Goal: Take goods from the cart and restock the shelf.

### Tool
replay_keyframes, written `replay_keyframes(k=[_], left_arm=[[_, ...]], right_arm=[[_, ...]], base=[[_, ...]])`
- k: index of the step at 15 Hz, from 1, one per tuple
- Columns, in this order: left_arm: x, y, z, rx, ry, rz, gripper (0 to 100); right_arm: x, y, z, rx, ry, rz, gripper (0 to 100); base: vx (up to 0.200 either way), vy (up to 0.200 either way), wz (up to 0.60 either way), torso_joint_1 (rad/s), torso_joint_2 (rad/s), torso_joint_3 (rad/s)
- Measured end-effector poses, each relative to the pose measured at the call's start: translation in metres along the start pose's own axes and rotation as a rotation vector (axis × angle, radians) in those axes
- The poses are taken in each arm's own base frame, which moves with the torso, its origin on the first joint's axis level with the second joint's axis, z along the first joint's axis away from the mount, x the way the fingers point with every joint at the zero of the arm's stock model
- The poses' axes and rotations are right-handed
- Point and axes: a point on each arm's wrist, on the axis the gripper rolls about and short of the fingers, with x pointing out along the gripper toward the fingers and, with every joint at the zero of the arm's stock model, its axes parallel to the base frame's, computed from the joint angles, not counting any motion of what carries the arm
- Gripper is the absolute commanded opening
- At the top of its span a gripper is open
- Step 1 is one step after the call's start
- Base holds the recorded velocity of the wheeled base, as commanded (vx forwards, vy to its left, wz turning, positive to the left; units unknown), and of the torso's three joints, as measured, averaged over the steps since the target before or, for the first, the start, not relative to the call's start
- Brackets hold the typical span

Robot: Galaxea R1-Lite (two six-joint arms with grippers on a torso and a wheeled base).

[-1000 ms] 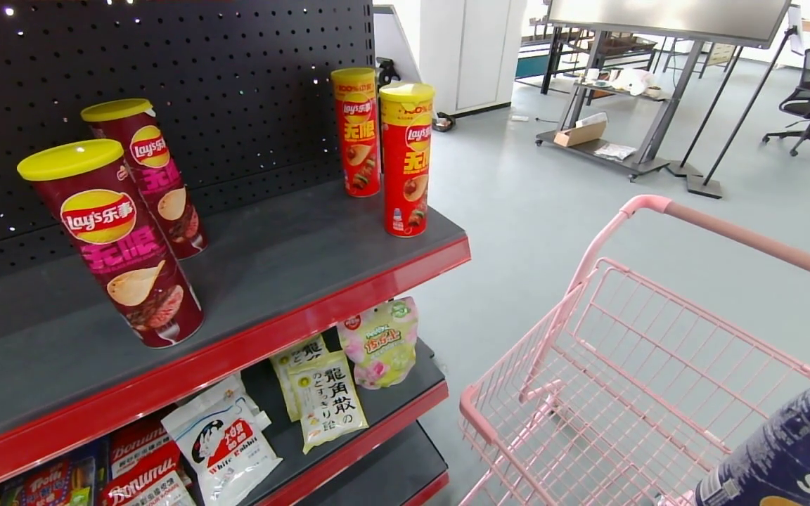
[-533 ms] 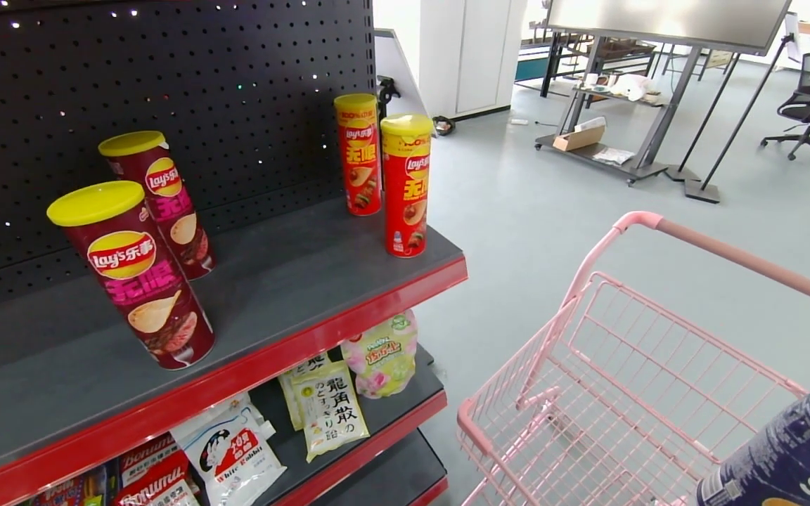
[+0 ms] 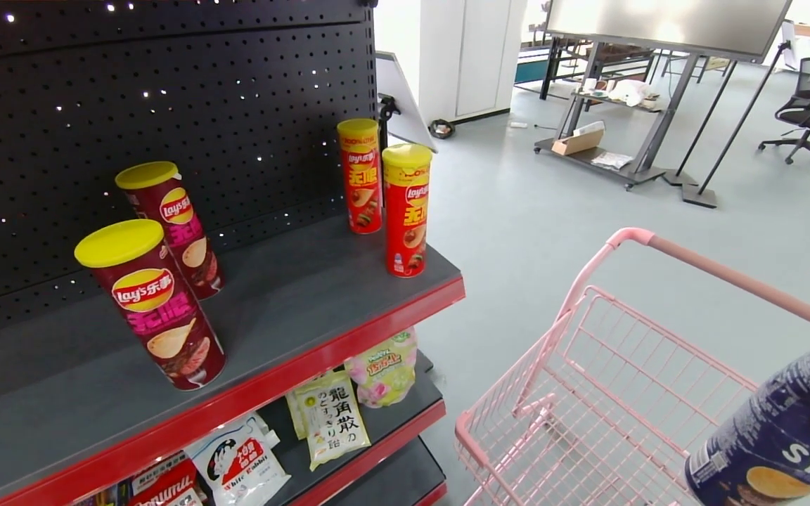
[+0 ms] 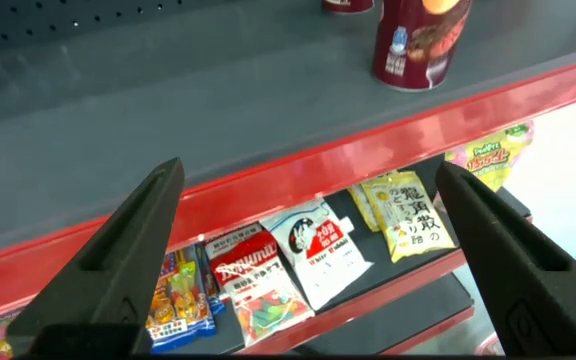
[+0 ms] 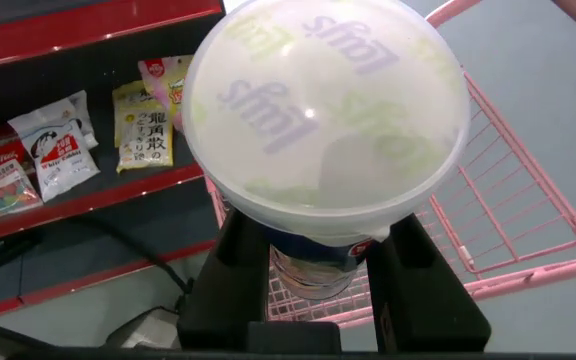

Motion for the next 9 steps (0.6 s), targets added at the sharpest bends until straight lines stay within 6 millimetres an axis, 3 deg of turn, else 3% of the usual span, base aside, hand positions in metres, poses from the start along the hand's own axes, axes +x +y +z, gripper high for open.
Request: replay_keyframes(k=[9], left_arm=[[0.0, 0.0, 0.0, 0.0, 0.0, 0.0, 100]], right_arm=[[0.012, 0.0, 0.005, -0.001, 0.051, 0.002, 0]], base=[[0.0, 0.0, 0.0, 0.154, -0.34, -0.192]])
